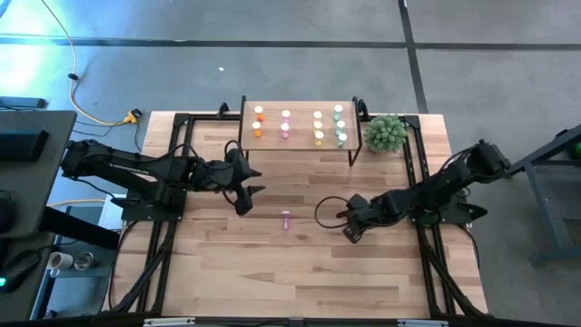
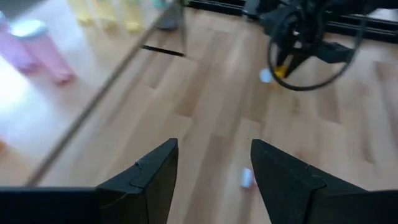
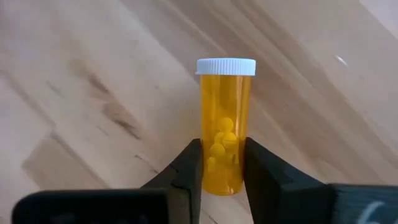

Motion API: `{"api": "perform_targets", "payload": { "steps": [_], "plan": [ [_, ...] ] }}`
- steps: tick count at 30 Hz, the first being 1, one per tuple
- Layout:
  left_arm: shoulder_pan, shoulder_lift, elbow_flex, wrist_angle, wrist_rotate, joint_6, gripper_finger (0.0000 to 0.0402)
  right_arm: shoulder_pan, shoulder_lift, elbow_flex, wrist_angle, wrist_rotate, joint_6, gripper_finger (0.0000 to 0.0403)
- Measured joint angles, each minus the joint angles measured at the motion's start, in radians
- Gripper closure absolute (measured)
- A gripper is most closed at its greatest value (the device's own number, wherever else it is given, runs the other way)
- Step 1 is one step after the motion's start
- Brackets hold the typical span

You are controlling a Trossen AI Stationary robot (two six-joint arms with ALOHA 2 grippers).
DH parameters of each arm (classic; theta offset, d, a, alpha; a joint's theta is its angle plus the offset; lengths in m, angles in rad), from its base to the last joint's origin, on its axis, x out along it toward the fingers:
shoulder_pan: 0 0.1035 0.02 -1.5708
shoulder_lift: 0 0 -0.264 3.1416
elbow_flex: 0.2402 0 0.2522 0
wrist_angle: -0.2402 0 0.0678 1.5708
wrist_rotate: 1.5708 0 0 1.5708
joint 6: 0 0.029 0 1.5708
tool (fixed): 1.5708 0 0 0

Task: Pick and place medicine bottles onto shelf by color
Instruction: Put the orange pill bottle on the shelf aligned with the other orange pill bottles

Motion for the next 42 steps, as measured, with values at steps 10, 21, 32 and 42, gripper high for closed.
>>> {"api": "perform_targets", "payload": {
  "steps": [10,21,32,42],
  "plan": [
    [0.000,0.000,0.000,-0.075,0.148,-0.076,0.0209,-0.003,0.000,0.007,0.424,0.068,-0.380,0.0317],
    [0.000,0.000,0.000,-0.064,0.238,0.005,0.0209,-0.099,0.000,0.007,0.843,0.079,-0.726,0.0316],
    [0.028,0.000,0.000,-0.054,0.247,0.117,0.0209,-0.190,0.113,0.121,1.095,0.067,-0.969,0.0316],
    [0.115,-0.018,0.001,-0.062,0.318,0.126,0.0209,-0.229,0.331,0.349,1.004,0.043,-1.120,0.0316]
  ]
}}
